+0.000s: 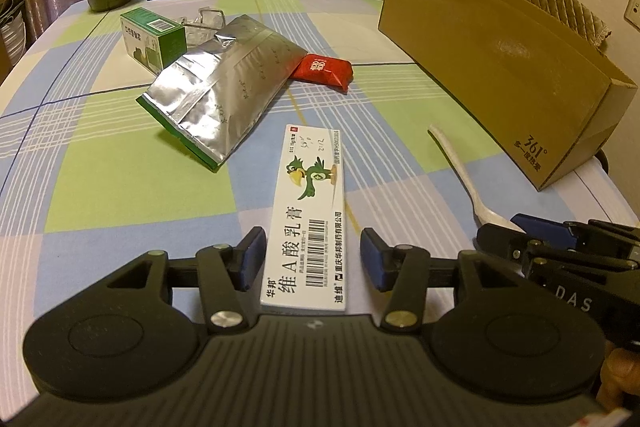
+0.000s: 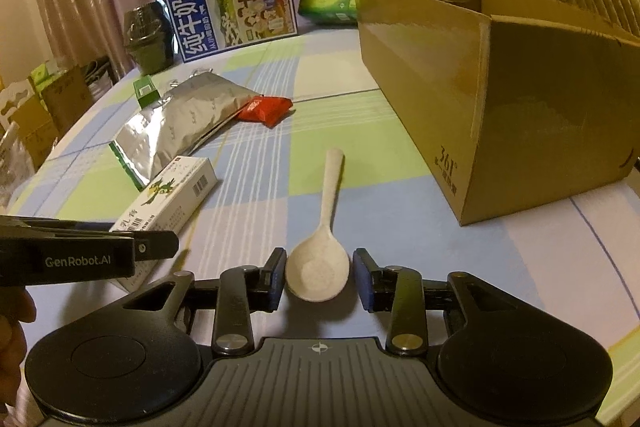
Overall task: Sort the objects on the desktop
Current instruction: 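Lift the ointment box and spoon, holding both tools closed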
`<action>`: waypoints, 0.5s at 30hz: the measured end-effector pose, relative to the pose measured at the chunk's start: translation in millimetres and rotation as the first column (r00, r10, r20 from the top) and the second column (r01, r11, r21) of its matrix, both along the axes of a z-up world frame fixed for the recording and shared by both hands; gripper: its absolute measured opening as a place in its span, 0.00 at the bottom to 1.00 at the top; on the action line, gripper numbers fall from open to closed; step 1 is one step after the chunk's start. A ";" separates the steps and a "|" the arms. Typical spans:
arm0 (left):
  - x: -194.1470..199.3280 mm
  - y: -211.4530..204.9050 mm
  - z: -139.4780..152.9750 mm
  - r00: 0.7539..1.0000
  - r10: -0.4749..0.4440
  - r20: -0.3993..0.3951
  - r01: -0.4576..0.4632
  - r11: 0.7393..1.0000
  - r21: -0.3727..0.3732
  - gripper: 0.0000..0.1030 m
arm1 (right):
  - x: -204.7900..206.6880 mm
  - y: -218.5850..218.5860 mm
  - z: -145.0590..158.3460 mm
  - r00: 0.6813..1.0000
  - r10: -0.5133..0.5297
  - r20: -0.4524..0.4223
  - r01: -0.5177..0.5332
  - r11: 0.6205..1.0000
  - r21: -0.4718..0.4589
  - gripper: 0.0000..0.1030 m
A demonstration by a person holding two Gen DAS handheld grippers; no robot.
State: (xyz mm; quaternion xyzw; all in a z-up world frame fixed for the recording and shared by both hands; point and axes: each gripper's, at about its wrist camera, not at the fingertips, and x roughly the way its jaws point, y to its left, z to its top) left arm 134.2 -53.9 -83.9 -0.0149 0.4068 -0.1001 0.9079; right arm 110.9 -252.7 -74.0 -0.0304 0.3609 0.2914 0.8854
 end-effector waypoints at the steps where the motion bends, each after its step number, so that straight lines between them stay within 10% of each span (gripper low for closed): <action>1: -0.1 0.0 0.0 1.000 0.001 0.000 -0.001 1.000 0.000 0.45 | -0.1 -0.1 0.0 1.000 -0.003 -0.001 0.003 1.000 0.002 0.33; 15: 8.7 -3.3 0.1 1.000 -0.009 0.001 0.009 1.000 0.004 0.46 | -3.8 4.1 -0.9 0.999 0.007 0.034 -0.005 0.999 -0.048 0.28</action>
